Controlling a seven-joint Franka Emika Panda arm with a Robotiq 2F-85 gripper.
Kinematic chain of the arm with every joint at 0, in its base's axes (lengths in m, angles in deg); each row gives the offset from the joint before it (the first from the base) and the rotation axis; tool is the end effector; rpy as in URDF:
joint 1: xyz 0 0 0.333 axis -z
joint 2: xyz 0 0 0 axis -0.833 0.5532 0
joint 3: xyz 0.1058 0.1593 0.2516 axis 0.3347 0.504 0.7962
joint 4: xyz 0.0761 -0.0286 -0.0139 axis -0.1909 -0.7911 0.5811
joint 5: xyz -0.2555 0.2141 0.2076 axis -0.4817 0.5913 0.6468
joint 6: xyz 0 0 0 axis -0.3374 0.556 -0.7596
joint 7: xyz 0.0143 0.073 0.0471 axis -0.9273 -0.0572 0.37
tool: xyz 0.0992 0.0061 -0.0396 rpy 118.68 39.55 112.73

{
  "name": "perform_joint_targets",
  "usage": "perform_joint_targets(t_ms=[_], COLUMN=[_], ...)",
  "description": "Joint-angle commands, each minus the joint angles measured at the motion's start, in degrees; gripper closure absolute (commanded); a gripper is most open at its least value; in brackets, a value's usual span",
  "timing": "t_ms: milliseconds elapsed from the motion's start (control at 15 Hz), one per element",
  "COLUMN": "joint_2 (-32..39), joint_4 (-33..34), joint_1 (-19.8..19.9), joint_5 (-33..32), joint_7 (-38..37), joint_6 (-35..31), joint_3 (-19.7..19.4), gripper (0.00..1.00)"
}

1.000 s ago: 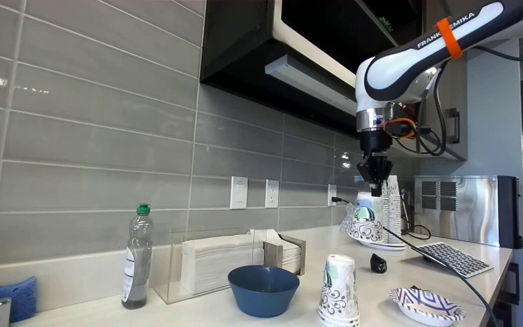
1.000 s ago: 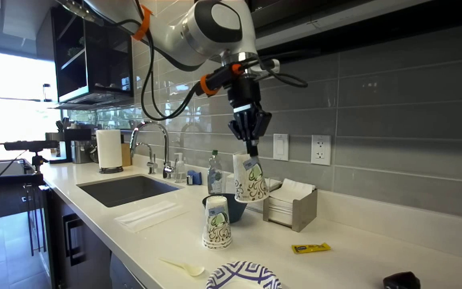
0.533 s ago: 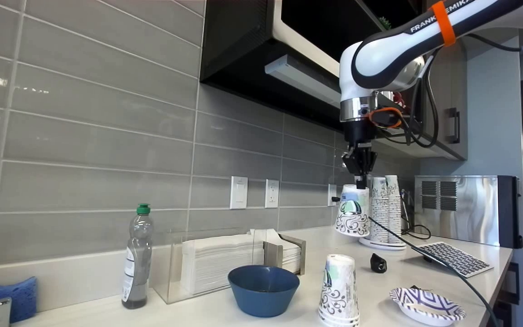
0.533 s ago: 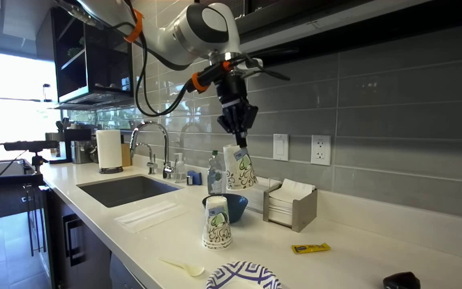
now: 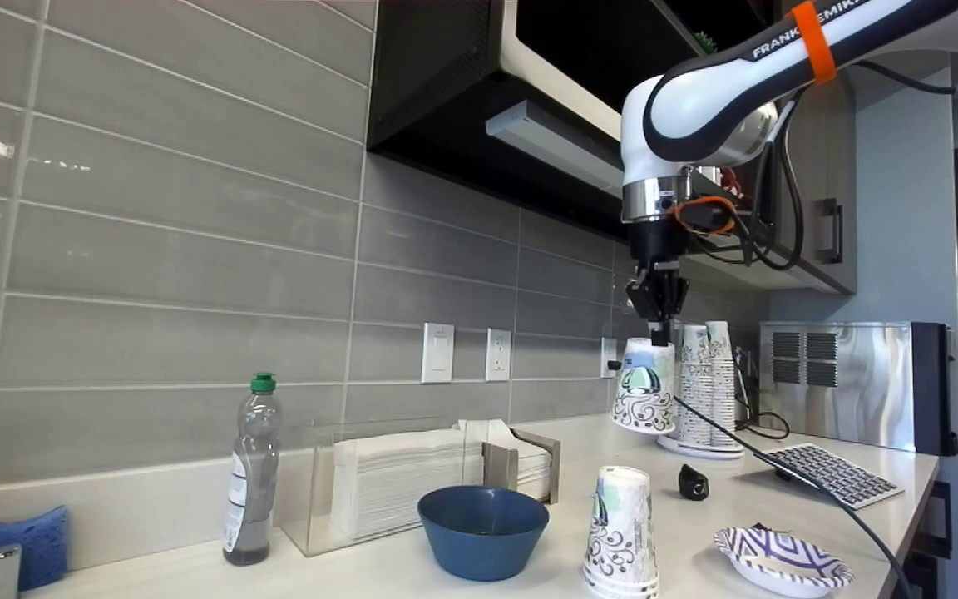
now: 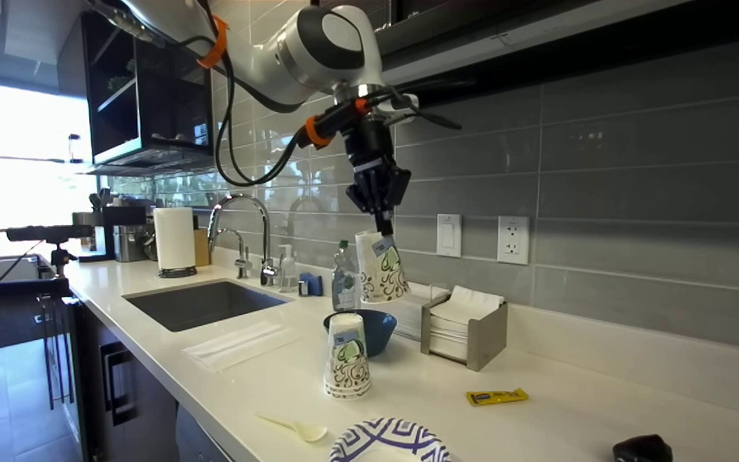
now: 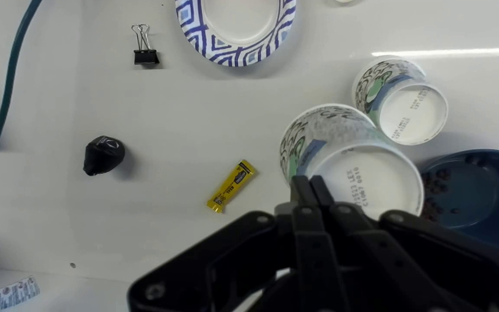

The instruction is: Stack the cups together

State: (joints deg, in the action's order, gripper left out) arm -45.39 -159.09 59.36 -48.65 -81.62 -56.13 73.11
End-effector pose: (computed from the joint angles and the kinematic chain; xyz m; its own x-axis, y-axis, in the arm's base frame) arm 0.5227 -0.0524 0.5623 0.9958 -0.0564 0.0721 -0.0712 -0.9724 0.2220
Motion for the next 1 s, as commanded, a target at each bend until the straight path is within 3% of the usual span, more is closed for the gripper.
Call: perform_joint_targets(t_ms=[0, 933], joint_2=[-0.1, 3.7], joint_4=[0.8, 0.9], joint_1=[-1.2, -2.6], joint_5=[0.9, 6.5], joint_7=[0.5, 7.5], joint_6=[1.5, 0.7], joint_3=[0.5, 0.4], gripper=[0.99, 0.99])
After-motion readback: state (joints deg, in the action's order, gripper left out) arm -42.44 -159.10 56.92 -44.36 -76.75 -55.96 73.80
